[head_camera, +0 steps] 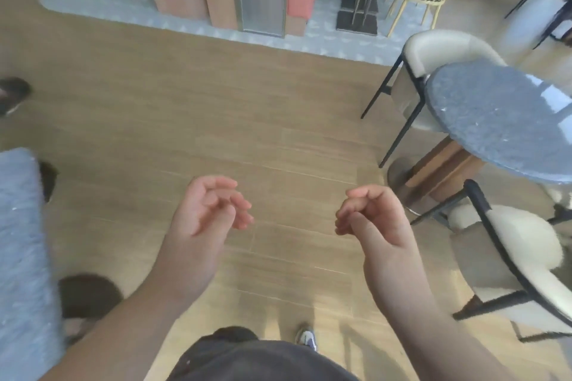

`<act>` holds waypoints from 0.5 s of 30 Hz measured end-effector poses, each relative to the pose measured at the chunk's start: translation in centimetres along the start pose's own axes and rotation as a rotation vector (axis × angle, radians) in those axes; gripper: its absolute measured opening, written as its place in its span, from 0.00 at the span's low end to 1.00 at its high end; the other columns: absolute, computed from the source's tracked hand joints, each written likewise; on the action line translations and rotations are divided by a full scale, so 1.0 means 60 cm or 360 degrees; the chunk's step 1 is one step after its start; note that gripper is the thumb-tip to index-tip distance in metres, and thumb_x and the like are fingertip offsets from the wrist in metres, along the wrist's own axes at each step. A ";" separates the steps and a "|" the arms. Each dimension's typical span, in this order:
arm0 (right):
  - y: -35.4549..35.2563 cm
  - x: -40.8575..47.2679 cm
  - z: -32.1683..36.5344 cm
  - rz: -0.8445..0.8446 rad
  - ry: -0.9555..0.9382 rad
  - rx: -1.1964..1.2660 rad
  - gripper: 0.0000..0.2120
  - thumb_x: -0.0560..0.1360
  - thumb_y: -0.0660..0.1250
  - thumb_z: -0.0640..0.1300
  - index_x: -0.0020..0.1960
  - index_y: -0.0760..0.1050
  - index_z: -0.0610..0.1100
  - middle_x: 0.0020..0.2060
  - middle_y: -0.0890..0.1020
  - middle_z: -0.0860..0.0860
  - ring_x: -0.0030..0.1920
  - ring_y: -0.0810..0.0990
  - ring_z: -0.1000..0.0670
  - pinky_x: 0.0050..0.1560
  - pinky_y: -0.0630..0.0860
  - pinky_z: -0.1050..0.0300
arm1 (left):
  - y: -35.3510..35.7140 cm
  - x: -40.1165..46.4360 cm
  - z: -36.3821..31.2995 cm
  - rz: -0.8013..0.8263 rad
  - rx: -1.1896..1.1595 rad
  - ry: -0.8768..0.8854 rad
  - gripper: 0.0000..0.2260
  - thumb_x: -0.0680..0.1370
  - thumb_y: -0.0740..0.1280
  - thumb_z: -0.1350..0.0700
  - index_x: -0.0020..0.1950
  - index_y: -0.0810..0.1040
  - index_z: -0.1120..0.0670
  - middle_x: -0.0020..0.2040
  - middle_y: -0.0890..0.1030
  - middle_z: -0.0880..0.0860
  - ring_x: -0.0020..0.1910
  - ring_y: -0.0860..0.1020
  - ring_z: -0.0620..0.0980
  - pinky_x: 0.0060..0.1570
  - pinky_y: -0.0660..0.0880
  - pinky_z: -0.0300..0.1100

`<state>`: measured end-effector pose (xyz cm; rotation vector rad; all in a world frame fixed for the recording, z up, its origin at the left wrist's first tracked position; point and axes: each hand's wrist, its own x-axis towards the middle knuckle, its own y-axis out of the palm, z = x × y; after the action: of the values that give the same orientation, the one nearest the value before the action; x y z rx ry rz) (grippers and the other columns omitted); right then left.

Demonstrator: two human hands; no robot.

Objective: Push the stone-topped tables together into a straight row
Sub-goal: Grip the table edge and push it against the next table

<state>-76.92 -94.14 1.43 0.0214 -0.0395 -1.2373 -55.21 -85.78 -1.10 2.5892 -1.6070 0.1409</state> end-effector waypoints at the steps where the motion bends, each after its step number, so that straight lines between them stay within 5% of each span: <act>1: 0.004 0.032 0.000 0.0050 0.0023 -0.0006 0.14 0.79 0.57 0.26 0.55 0.74 0.42 0.39 0.79 0.49 0.40 0.78 0.49 0.48 0.77 0.59 | -0.006 0.011 -0.002 -0.0081 0.0011 -0.0005 0.15 0.78 0.60 0.64 0.55 0.77 0.45 0.45 0.83 0.54 0.44 0.82 0.53 0.49 0.79 0.43; 5: 0.070 0.137 -0.013 0.0329 0.0112 -0.0067 0.14 0.80 0.57 0.28 0.55 0.74 0.44 0.39 0.80 0.50 0.41 0.79 0.49 0.53 0.78 0.50 | -0.054 0.046 0.005 -0.0476 0.0000 0.0016 0.13 0.77 0.59 0.66 0.57 0.75 0.54 0.43 0.83 0.55 0.42 0.82 0.51 0.46 0.80 0.41; 8: 0.155 0.192 -0.024 0.0599 0.0123 -0.0133 0.14 0.79 0.58 0.33 0.54 0.75 0.50 0.39 0.80 0.49 0.42 0.79 0.48 0.55 0.77 0.47 | -0.108 0.068 0.021 -0.0685 0.0077 0.0009 0.14 0.77 0.59 0.66 0.57 0.75 0.52 0.43 0.83 0.54 0.42 0.81 0.52 0.45 0.80 0.43; 11: 0.250 0.251 -0.035 0.0842 0.0114 -0.0203 0.13 0.75 0.59 0.40 0.50 0.75 0.57 0.41 0.80 0.48 0.43 0.79 0.48 0.50 0.77 0.60 | -0.183 0.099 0.044 -0.0902 0.0073 -0.0010 0.14 0.78 0.59 0.64 0.57 0.77 0.48 0.45 0.82 0.55 0.43 0.81 0.57 0.46 0.78 0.49; 15: 0.396 0.345 -0.051 0.1146 0.0116 -0.0255 0.18 0.80 0.58 0.34 0.52 0.75 0.58 0.41 0.81 0.52 0.42 0.80 0.56 0.47 0.74 0.69 | -0.298 0.160 0.064 -0.1119 0.0089 -0.0045 0.12 0.77 0.61 0.57 0.59 0.76 0.49 0.47 0.83 0.55 0.44 0.83 0.57 0.47 0.80 0.44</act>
<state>-47.62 -105.97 -0.32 -0.0815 0.1081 -0.5161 -34.84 -86.90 -4.19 3.0208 -0.6209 0.0929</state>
